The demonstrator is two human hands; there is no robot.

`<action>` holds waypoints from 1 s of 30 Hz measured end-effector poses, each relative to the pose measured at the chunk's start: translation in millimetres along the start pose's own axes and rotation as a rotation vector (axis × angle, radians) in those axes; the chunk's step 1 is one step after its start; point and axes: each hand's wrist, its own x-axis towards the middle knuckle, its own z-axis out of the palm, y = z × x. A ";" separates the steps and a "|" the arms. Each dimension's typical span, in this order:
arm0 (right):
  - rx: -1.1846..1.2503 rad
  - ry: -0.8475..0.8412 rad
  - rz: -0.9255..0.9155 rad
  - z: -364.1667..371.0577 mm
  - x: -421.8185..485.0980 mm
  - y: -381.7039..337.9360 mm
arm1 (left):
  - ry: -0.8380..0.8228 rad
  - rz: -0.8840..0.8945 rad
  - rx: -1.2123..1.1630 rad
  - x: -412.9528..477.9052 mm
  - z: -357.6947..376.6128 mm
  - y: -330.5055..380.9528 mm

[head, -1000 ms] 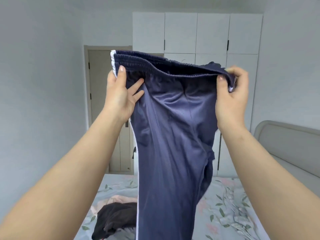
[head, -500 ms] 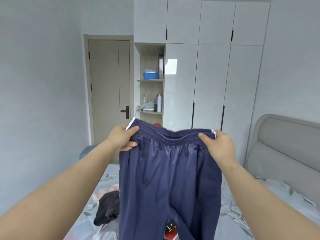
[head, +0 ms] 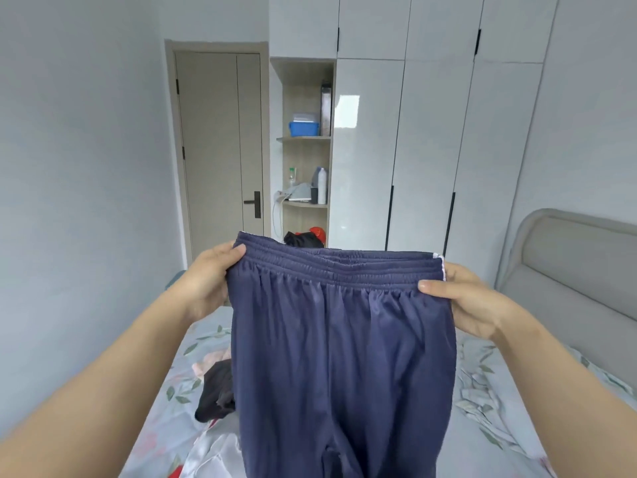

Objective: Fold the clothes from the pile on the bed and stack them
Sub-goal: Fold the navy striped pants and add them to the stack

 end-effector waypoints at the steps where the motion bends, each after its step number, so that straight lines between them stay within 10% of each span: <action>1: 0.023 -0.056 0.030 0.3 -1.6 0.8 | -0.024 -0.028 -0.093 -2.0 -3.6 0.8; 8: -0.044 0.267 0.312 15.9 7.3 38.4 | 0.243 -0.426 0.005 -12.1 1.5 -36.8; 14: -0.035 0.537 0.087 60.4 12.5 67.1 | 0.382 -0.294 -0.069 -23.1 45.5 -59.8; 30: 0.068 -0.021 0.068 105.8 -6.5 61.6 | 0.170 0.023 0.215 -57.5 90.0 -55.4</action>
